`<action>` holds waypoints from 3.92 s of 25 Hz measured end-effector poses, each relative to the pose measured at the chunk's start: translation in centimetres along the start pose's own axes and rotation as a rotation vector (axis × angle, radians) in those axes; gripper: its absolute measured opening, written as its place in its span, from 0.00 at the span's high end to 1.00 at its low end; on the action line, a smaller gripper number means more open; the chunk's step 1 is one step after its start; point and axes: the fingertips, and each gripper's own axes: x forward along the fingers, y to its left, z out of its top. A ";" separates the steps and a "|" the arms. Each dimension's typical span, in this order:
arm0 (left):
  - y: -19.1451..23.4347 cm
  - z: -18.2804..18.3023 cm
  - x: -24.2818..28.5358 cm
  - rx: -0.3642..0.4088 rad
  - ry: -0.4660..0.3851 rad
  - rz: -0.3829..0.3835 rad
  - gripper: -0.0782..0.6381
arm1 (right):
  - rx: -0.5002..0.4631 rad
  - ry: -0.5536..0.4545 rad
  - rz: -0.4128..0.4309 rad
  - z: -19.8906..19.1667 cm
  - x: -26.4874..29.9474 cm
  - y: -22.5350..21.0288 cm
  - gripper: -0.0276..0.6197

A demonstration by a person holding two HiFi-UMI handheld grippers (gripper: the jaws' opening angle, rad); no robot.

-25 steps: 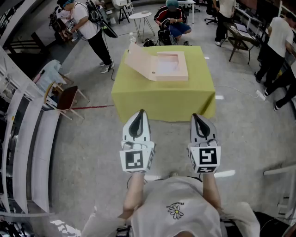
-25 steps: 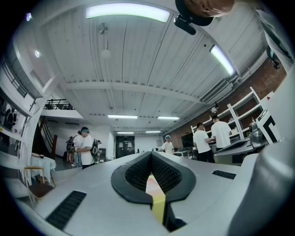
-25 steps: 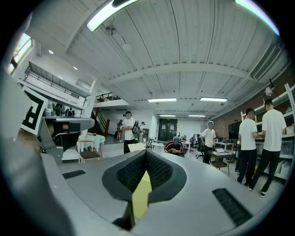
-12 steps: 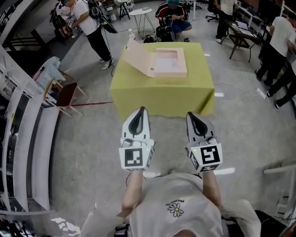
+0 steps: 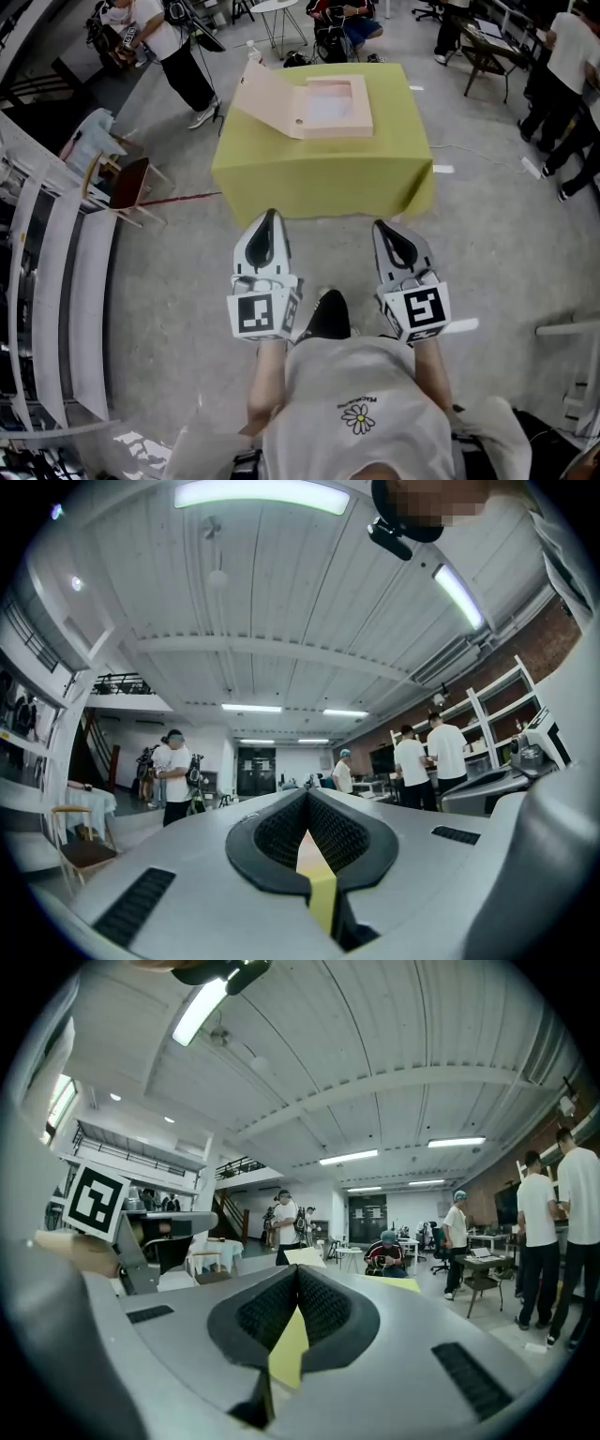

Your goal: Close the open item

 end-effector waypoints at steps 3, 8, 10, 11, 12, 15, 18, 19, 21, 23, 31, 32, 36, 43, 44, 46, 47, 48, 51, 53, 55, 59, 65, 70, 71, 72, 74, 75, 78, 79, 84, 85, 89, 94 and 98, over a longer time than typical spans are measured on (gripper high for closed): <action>0.7 -0.5 1.3 -0.010 -0.006 0.014 0.87 | -0.018 -0.033 0.063 0.3 0.2 -0.1 0.94; 2.3 0.0 5.3 -0.048 -0.063 0.001 0.87 | -0.066 -0.066 0.032 1.1 2.5 -1.9 0.94; 2.5 0.3 7.3 -0.039 -0.092 -0.015 0.87 | -0.073 -0.089 0.031 1.3 3.9 -2.7 0.94; 2.7 0.4 8.5 -0.035 -0.104 -0.018 0.87 | -0.078 -0.096 0.030 1.4 4.6 -3.3 0.94; 2.9 0.4 9.6 -0.037 -0.112 -0.017 0.87 | -0.099 -0.100 0.030 1.5 5.5 -3.9 0.94; 4.4 0.1 12.2 -0.066 -0.119 -0.004 0.87 | -0.187 -0.090 0.030 1.6 7.9 -5.1 0.94; 6.0 -0.6 15.0 -0.085 -0.129 -0.007 0.87 | -0.123 -0.063 -0.006 1.1 10.9 -6.6 0.94; 6.5 -1.0 16.3 -0.088 -0.135 -0.012 0.87 | -0.086 -0.056 -0.021 0.7 12.4 -7.3 0.94; 8.0 -1.7 19.4 -0.095 -0.147 -0.016 0.87 | -0.042 -0.046 -0.029 -0.1 15.8 -8.4 0.94; 9.8 -2.5 22.6 -0.110 -0.153 -0.019 0.87 | -0.044 -0.038 -0.010 -0.4 19.7 -9.0 0.94; 16.7 -4.7 36.7 -0.111 -0.137 -0.049 0.87 | -0.237 -0.048 -0.078 2.6 36.8 -15.7 0.94; 17.4 -4.7 38.5 -0.105 -0.148 -0.051 0.87 | -0.231 -0.063 -0.099 3.3 38.5 -16.8 0.94; 19.9 -4.2 44.7 -0.053 -0.188 -0.053 0.87 | -0.209 -0.081 -0.172 4.8 43.2 -20.4 0.94; 20.6 -6.5 48.6 -0.107 -0.108 -0.048 0.87 | -0.034 0.005 -0.233 2.5 46.1 -24.5 0.94; 20.3 -7.0 48.4 -0.113 -0.095 -0.042 0.87 | -0.011 0.006 -0.237 2.1 46.1 -24.9 0.94; 19.8 -7.6 48.2 -0.121 -0.081 -0.018 0.87 | 0.015 0.006 -0.228 1.8 46.2 -25.6 0.94; 19.5 -7.7 48.2 -0.129 -0.078 -0.004 0.87 | 0.014 0.001 -0.212 1.9 46.2 -25.8 0.94; 19.2 -7.8 48.1 -0.138 -0.076 0.008 0.87 | 0.009 -0.005 -0.191 2.0 46.2 -25.9 0.94; 18.4 -7.8 47.8 -0.163 -0.080 0.034 0.87 | 0.004 -0.004 -0.136 1.6 45.6 -25.9 0.94; 18.1 -7.5 47.7 -0.170 -0.079 0.044 0.87 | 0.013 -0.002 -0.116 1.3 45.2 -25.9 0.94; 18.0 -7.4 47.6 -0.170 -0.078 0.058 0.87 | 0.022 -0.008 -0.098 1.2 45.3 -25.9 0.94; 18.6 -7.5 46.6 -0.172 -0.079 0.101 0.87 | 0.012 -0.019 -0.056 1.6 45.4 -25.2 0.94; 25.1 -7.0 43.7 -0.206 -0.149 0.276 0.73 | -0.021 -0.010 -0.020 1.8 45.4 -24.4 0.94; 31.0 -11.3 38.7 -0.393 -0.150 0.442 0.57 | 0.005 0.005 0.009 1.5 45.6 -23.6 0.94; 31.7 -12.7 37.7 -0.468 -0.164 0.464 0.55 | 0.004 0.010 0.017 1.4 45.7 -23.4 0.94; 32.2 -13.9 36.7 -0.544 -0.182 0.478 0.52 | 0.001 0.014 0.026 1.2 45.9 -23.1 0.94; 32.6 -16.4 35.7 -0.643 -0.183 0.493 0.51 | -0.005 0.020 0.042 1.0 46.3 -22.6 0.94; 32.4 -17.6 35.6 -0.662 -0.158 0.492 0.51 | -0.008 0.022 0.048 1.0 46.4 -22.4 0.94; 31.5 -20.4 36.2 -0.714 -0.087 0.473 0.50 | -0.013 0.035 0.053 0.7 46.5 -22.3 0.94; 31.1 -21.2 36.5 -0.743 -0.075 0.463 0.50 | -0.014 0.041 0.050 0.5 46.5 -22.3 0.94; 29.1 -23.9 38.4 -0.893 -0.043 0.358 0.50 | -0.009 0.070 0.017 -0.4 45.8 -23.0 0.94; 28.7 -24.3 38.7 -0.917 -0.042 0.334 0.50 | -0.015 0.073 0.010 -0.6 45.6 -23.3 0.94; 27.7 -25.8 40.0 -0.935 -0.002 0.268 0.51 | -0.048 0.070 -0.018 -0.7 44.9 -24.3 0.94; 26.3 -27.1 41.4 -0.992 0.025 0.216 0.56 | -0.044 0.074 -0.087 -1.1 43.4 -25.8 0.94; 25.6 -27.9 41.9 -1.008 0.053 0.190 0.61 | -0.037 0.089 -0.118 -1.5 42.5 -26.8 0.94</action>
